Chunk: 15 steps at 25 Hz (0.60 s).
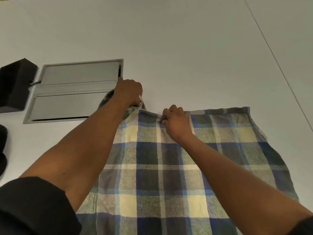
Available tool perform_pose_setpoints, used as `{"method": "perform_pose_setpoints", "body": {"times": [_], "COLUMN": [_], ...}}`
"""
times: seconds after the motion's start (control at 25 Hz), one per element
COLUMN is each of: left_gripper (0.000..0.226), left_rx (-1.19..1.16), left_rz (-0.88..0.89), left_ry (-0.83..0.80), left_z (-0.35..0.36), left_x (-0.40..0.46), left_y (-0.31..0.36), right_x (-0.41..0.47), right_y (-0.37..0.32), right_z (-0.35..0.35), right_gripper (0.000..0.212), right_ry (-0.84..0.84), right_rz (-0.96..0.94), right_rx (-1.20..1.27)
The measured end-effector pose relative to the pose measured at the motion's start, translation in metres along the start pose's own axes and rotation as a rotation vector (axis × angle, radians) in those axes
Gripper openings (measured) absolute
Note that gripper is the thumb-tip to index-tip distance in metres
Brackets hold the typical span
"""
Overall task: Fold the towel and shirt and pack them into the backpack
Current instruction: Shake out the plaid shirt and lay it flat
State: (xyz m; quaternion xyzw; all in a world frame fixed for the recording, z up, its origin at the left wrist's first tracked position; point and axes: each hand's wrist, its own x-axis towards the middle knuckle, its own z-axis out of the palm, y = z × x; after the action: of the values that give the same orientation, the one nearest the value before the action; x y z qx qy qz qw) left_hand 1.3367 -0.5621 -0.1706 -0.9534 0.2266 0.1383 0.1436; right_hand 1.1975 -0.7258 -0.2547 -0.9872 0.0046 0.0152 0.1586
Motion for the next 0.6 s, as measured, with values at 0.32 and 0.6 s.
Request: {"method": "perform_pose_setpoints", "body": {"times": [0.32,0.6], "left_gripper": [0.047,0.102], "left_rx": [-0.301,-0.044], "left_rz": [-0.517,0.116], "left_ry": [0.474,0.161], "left_z": [-0.017,0.015], "left_x": [-0.009,0.001], "left_y": [-0.022,-0.009], "right_x": [-0.007,-0.009], "right_y": [0.002,0.005], "right_z": [0.003,0.009], "right_gripper": [0.014,0.017], "right_ry": [0.041,0.051], "right_rz": [0.004,0.026], "right_rx": [0.003,0.015]}}
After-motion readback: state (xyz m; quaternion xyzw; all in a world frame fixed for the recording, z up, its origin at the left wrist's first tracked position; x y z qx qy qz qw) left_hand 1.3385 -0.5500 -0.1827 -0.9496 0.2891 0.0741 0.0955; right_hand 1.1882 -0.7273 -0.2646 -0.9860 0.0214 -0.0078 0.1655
